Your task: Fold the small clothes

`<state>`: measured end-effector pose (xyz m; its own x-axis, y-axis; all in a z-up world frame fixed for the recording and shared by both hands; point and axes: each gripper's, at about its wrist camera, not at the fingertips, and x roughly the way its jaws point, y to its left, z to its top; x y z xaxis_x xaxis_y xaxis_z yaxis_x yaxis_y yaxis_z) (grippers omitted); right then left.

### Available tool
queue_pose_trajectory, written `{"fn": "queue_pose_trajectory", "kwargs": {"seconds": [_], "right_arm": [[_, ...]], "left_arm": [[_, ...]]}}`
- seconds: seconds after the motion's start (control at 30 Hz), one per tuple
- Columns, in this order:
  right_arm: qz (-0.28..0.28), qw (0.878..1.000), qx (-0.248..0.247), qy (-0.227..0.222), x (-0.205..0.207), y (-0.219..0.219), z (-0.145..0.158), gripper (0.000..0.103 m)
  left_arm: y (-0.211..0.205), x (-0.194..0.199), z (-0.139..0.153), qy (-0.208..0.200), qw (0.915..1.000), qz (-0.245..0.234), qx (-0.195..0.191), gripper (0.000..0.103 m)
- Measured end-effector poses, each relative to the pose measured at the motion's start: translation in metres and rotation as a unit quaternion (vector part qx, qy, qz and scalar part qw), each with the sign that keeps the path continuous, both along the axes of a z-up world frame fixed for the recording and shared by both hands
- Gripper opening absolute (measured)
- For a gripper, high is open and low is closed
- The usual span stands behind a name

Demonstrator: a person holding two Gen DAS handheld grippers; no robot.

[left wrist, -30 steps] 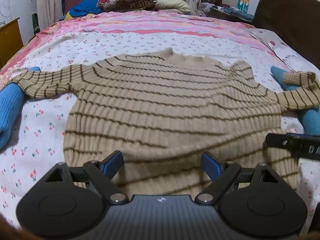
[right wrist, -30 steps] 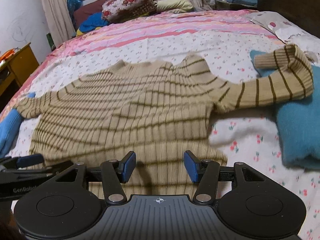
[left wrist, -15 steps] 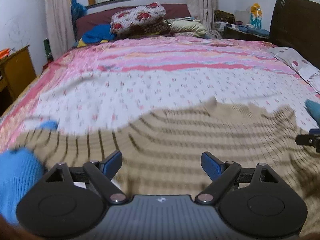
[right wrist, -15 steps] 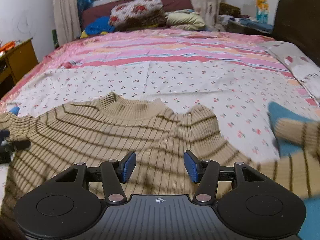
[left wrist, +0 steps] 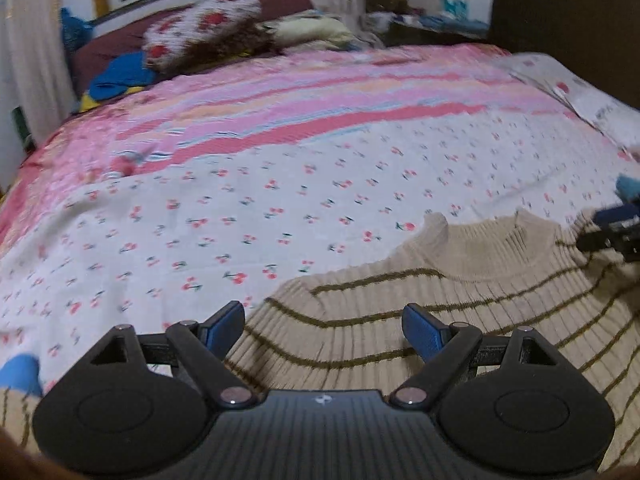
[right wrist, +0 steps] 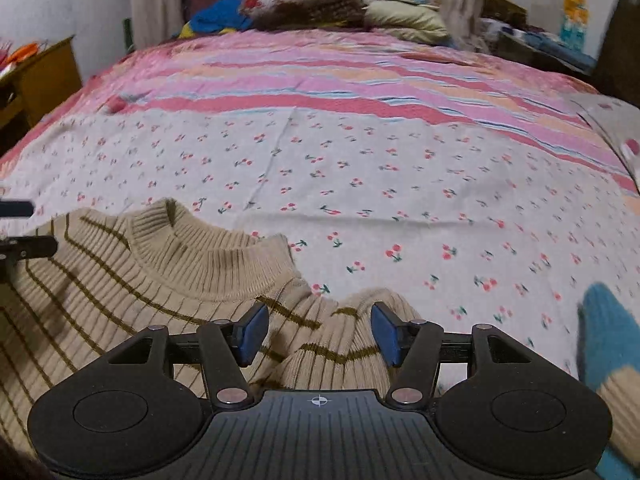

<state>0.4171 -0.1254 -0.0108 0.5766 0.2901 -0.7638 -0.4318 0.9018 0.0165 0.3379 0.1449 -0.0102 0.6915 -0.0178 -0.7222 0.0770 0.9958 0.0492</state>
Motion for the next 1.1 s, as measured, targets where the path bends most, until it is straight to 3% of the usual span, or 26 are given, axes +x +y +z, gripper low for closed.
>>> {"fn": "queue_pose_trajectory", "kwargs": {"seconds": [0.1, 0.23, 0.4, 0.47, 0.53, 0.57, 0.63, 0.7, 0.8, 1.1], "right_arm": [[0.032, 0.999, -0.016, -0.006, 0.007, 0.006, 0.000, 0.057], [0.078, 0.997, -0.020, -0.018, 0.015, 0.013, 0.009, 0.060], [0.109, 0.993, -0.029, 0.027, 0.026, 0.025, -0.006, 0.060], [0.111, 0.993, -0.034, 0.036, 0.027, 0.027, -0.015, 0.060], [0.107, 0.993, -0.033, 0.036, 0.025, 0.025, -0.018, 0.059], [0.103, 0.994, -0.029, 0.037, 0.026, 0.025, -0.018, 0.057], [0.102, 0.994, -0.030, 0.038, 0.026, 0.025, -0.018, 0.043], [0.097, 0.994, -0.035, 0.035, 0.025, 0.026, -0.015, 0.020], [0.089, 0.995, -0.033, 0.024, 0.021, 0.030, -0.011, 0.014], [0.038, 0.998, 0.000, -0.048, 0.035, 0.041, 0.022, 0.009]], "left_arm": [[-0.003, 0.008, -0.002, 0.004, 0.9996, -0.020, 0.017, 0.091], [-0.002, 0.018, -0.002, 0.009, 0.9991, -0.040, 0.013, 0.091], [-0.012, 0.032, -0.008, 0.030, 0.9959, -0.082, 0.026, 0.091], [-0.016, 0.036, -0.015, 0.041, 0.9933, -0.094, 0.053, 0.091], [-0.017, 0.040, -0.023, 0.053, 0.9914, -0.091, 0.076, 0.084], [-0.014, 0.040, -0.024, 0.057, 0.9922, -0.087, 0.069, 0.079], [-0.005, 0.039, -0.023, 0.058, 0.9947, -0.072, 0.044, 0.061], [-0.001, 0.038, -0.023, 0.059, 0.9957, -0.060, 0.038, 0.039], [-0.002, 0.033, -0.023, 0.051, 0.9962, -0.052, 0.048, 0.029], [0.012, 0.031, 0.000, -0.001, 0.9978, 0.026, 0.062, 0.025]]}}
